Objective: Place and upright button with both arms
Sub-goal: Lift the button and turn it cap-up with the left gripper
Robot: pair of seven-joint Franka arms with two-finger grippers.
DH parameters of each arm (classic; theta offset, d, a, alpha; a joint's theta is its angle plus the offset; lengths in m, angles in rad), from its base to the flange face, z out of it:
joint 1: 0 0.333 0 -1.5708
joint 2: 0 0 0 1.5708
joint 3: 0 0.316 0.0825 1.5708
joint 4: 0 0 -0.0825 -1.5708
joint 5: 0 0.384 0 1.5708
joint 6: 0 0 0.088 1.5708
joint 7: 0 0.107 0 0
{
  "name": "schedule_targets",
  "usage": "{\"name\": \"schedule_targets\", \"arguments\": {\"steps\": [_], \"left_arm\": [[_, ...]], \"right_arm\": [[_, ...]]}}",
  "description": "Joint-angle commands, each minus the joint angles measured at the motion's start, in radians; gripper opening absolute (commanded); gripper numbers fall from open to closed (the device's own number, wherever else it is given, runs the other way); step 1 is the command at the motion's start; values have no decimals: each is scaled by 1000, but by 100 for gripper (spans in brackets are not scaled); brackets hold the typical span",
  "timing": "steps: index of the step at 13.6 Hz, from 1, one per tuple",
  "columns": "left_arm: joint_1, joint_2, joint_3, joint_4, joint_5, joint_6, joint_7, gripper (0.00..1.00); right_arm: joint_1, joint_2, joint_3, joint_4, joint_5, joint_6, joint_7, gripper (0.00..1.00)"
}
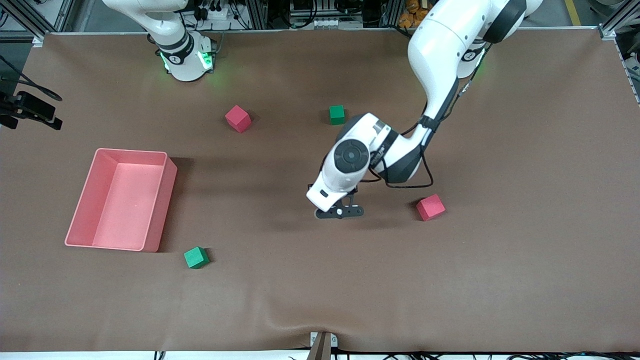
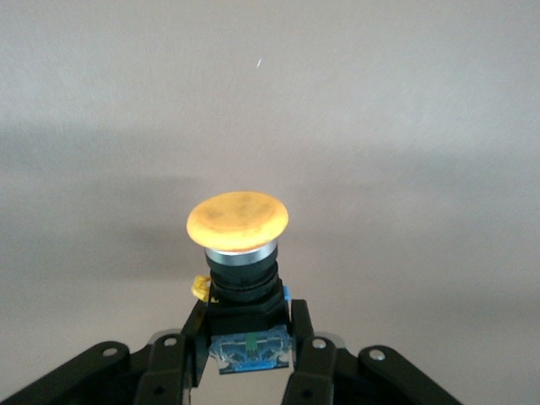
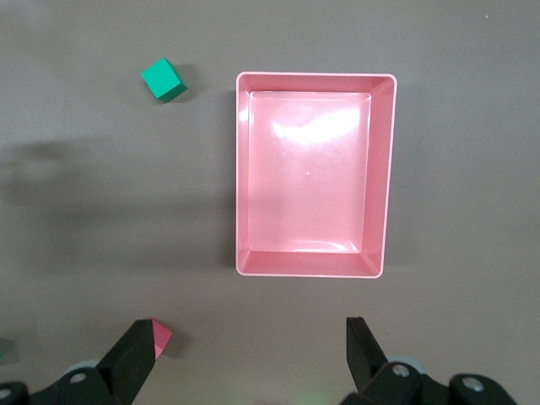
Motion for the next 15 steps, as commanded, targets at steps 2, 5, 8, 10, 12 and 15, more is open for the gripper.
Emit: {"name": "schedule_targets", "arguments": {"steps": [2,5,8,10,12,15], "left_arm": [[-68,-24,18,-17,162,40,-147,0],[-117,-19,18,-17,276,95,-279,0],[-168,-14,26,-17,397,122,-428,0],[-194,-11,33,-18,440,143,-503,0],[-235,-4,52,-20,503,148,-609,0],[-288,22,67,-23,621,148,-801,0]], "right_arm": [[-14,5,15,13,-2,-3,5,100],[-14,5,15,13,-2,-3,3,100],[-12,5,15,13,-2,-3,3,100],[-12,6,15,11,-2,-3,3,100],[-12,6,15,11,-2,-3,3,100],[-12,6,15,11,-2,-3,3,100]]}}
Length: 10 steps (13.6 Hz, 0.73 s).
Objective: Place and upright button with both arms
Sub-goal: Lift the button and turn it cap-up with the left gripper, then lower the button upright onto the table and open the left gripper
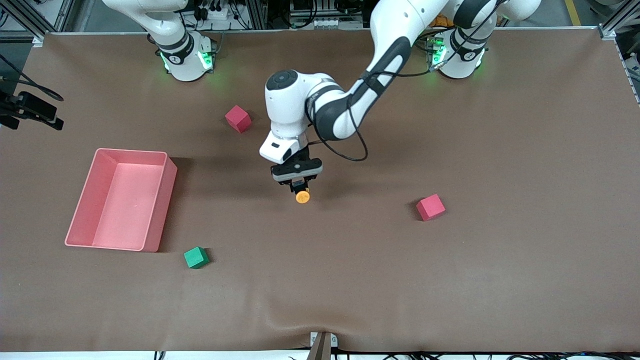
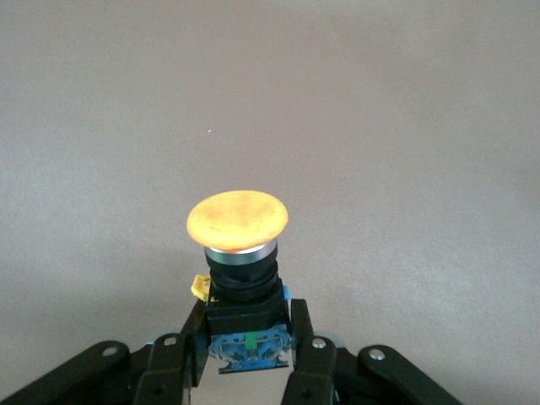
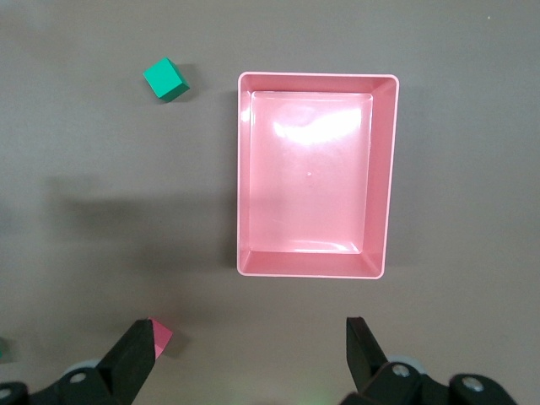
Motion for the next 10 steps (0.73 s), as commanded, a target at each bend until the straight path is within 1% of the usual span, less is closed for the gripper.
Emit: {"name": "schedule_targets", "arguments": {"steps": [1,3,5,7,10], "left_arm": [[-51,28,26,-4,130,15,-181,0],[-82,41,26,-22,254,0,-313,0],[-97,73,26,-24,348,-17,-416,0],[-108,114,24,-24,464,-73,-460,0],[-120,174,24,-24,592,-116,-511,0]], "right_arm": [[-12,5,11,11,-2,-4,3,100],[-12,4,11,11,-2,-4,3,100],[-12,4,11,11,-2,-4,3,100],[-12,4,11,11,-2,-5,3,100],[-12,5,11,11,-2,-5,3,100]]}}
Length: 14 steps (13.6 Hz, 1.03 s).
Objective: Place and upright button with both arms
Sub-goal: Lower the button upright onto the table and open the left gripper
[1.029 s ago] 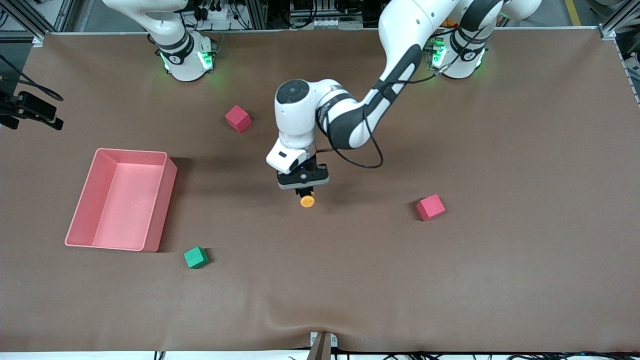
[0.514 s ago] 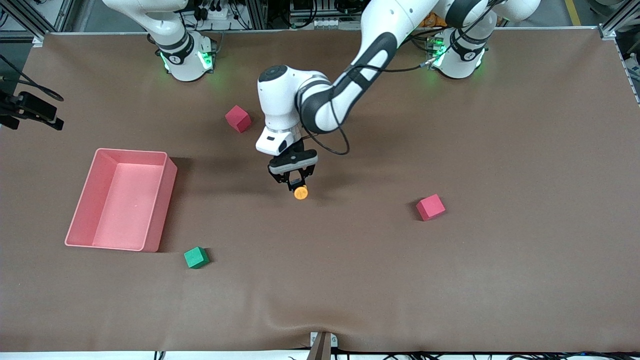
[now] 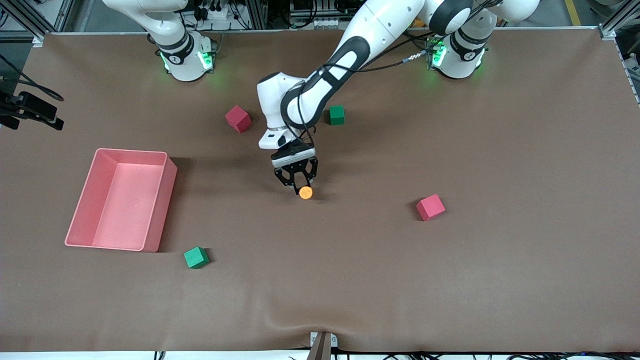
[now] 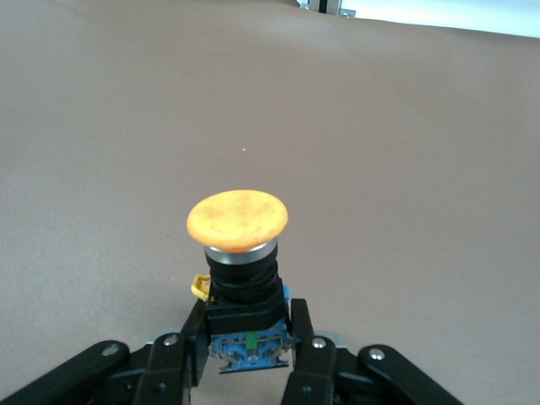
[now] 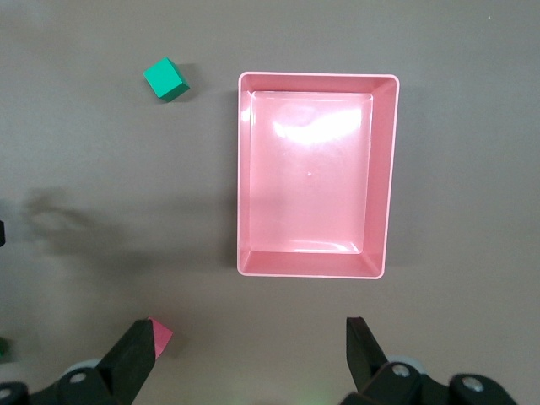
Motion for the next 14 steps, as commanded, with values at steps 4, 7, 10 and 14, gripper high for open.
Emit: {"name": "schedule_targets", "arguments": {"steps": [4,7,10,14], "left_arm": [[-16,56,56,17,125,-35,-28,0],[-17,90,59,15,262,-37,-39,0],[-17,98,74,17,302,-37,-81,0],[-16,127,74,17,383,-35,-158,0]], "right_arm": [[-9,5,12,11,-2,-5,3,100],[-11,4,11,11,-1,-7,3,100],[-11,4,12,11,-1,-7,3,100],[-12,4,12,11,-2,-7,3,100]]}}
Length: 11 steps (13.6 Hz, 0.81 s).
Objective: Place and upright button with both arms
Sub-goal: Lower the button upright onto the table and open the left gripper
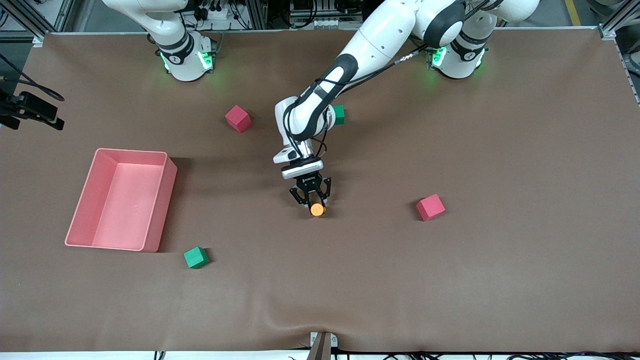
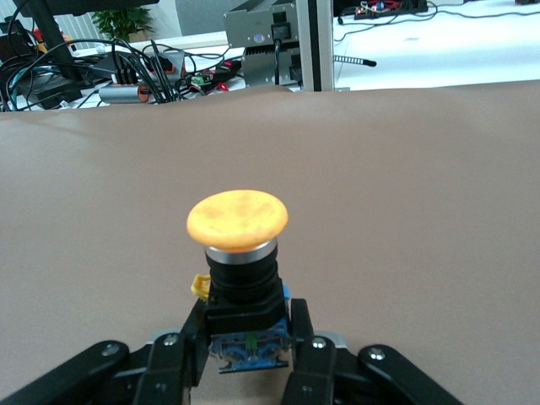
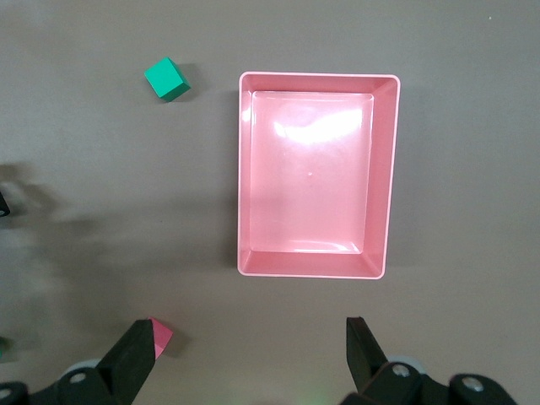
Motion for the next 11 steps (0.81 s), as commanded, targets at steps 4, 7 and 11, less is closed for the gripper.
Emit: {"name": "schedule_targets", "arguments": {"steps": [4,7,11], "left_arm": [[-13,52,6,27,39,-15,-43,6],[-16,52,-2,27,32,-17,-47,82],[-30,15,-36,30,-55,-18,-24,100]], "right_arm": [[-12,3,11,11,-2,-7,3,100],[-12,3,11,11,-1,-5,3,100],[-12,3,9,11,-2,-5,3,100]]}}
